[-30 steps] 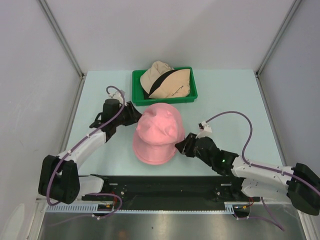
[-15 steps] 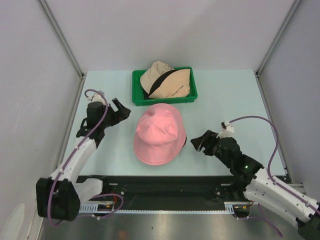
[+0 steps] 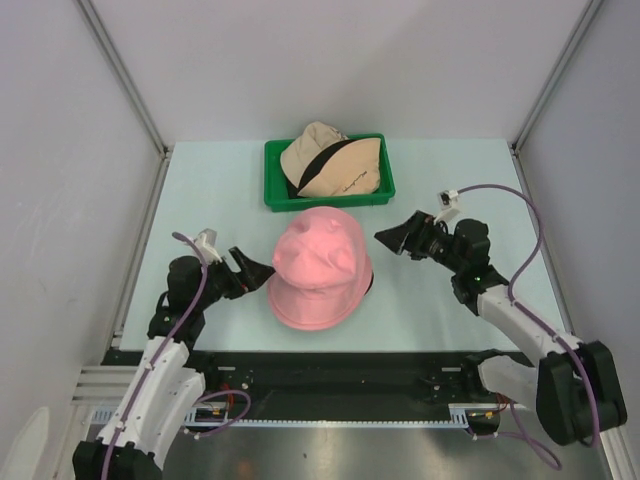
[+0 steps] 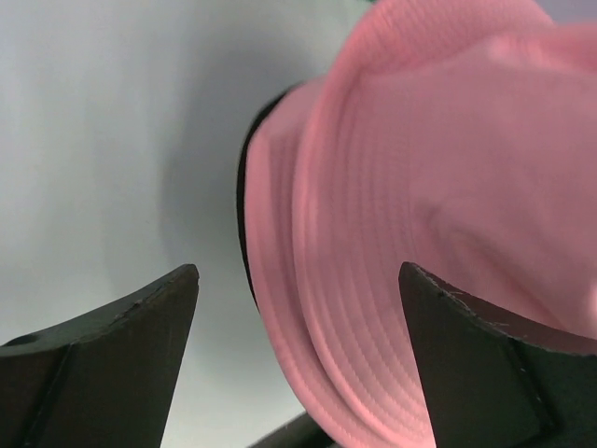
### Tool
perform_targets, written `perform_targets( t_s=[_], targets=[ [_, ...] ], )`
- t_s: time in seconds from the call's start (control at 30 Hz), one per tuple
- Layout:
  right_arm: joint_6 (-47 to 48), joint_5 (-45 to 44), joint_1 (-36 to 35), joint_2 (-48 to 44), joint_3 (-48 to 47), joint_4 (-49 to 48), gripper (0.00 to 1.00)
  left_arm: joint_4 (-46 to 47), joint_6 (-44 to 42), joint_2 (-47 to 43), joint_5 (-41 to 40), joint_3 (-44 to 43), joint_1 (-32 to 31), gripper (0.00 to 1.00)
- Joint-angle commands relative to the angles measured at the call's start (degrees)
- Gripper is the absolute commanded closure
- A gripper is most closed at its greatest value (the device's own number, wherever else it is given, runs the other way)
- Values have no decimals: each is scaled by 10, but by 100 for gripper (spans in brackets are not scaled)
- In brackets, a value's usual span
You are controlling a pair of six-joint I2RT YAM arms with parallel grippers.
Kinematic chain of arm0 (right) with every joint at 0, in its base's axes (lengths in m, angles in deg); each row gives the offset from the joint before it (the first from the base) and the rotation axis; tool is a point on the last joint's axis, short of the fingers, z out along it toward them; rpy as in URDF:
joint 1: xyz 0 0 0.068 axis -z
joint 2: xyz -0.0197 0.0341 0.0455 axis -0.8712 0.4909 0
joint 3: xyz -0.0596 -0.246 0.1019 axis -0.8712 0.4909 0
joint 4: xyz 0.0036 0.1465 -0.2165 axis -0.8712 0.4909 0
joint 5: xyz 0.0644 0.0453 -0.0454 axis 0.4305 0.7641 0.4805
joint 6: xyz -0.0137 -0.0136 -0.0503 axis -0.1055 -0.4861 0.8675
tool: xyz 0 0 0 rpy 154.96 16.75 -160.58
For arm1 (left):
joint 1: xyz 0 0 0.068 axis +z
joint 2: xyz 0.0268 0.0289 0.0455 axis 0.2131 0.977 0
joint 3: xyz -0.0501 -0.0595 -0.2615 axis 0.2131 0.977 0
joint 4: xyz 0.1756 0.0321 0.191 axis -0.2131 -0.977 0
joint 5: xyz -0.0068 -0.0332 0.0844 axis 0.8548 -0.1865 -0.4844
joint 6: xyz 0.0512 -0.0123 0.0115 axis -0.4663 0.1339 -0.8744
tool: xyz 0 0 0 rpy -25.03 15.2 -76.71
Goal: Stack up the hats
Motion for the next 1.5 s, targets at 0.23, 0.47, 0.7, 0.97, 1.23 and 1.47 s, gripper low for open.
perform_targets(
  t_s=[0.23,0.47,0.7,0.97,1.23,1.47],
  targets=[
    [11,161,-11,163,-48,-272,16,30,86,-66,138,89,0,10],
    [-25,209,-18,249,-49,-397,16,86,129,-85,153,122,0,15],
    [-31,217,-33,290,-56,-434,16,128,154,-83,157,139,0,20],
    [-50,228,-44,300,-49,-450,55,179,176,-68,129,147,0,39],
    [-8,174,-60,263,-2,-346,95,257,182,9,118,137,0,62],
    [76,43,-95,199,-8,-124,100,290,166,70,109,117,0,77]
  ],
)
